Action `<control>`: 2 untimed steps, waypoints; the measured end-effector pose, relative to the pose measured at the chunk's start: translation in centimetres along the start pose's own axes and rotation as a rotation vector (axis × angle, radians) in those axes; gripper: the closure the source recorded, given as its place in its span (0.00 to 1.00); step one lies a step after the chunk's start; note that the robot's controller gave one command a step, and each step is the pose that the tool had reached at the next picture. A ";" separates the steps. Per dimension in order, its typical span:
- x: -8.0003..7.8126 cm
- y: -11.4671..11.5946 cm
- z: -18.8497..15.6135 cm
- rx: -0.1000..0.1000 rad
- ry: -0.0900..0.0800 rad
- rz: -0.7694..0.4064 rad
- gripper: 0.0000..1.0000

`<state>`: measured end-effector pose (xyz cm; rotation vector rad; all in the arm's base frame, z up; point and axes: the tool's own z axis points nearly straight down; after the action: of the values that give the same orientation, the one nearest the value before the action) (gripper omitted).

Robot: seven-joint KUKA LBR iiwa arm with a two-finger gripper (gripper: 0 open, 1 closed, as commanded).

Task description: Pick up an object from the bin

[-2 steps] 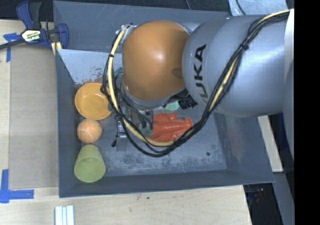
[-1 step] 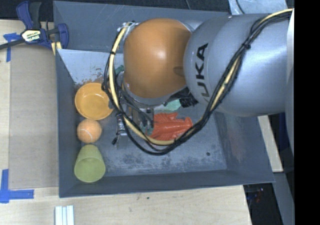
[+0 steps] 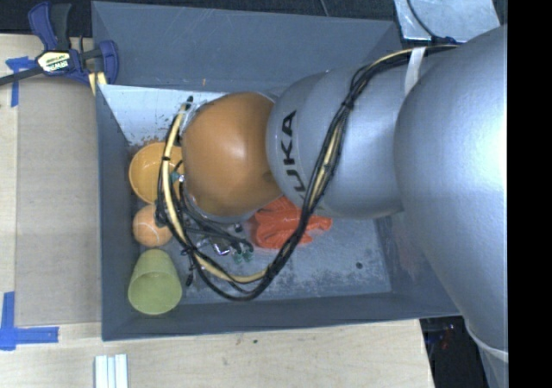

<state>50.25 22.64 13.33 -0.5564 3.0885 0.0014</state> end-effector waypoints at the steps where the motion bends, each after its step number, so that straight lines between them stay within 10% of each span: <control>1: -1.5 0.4 3.4 0.000 -0.014 -0.278 0.00; 2: 0.9 1.5 6.2 0.004 -0.005 -0.544 0.00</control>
Offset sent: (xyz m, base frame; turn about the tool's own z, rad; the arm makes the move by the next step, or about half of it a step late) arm -0.0158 0.0128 -0.0633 -0.5509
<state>48.94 23.76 7.15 -1.3629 2.8202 -0.0044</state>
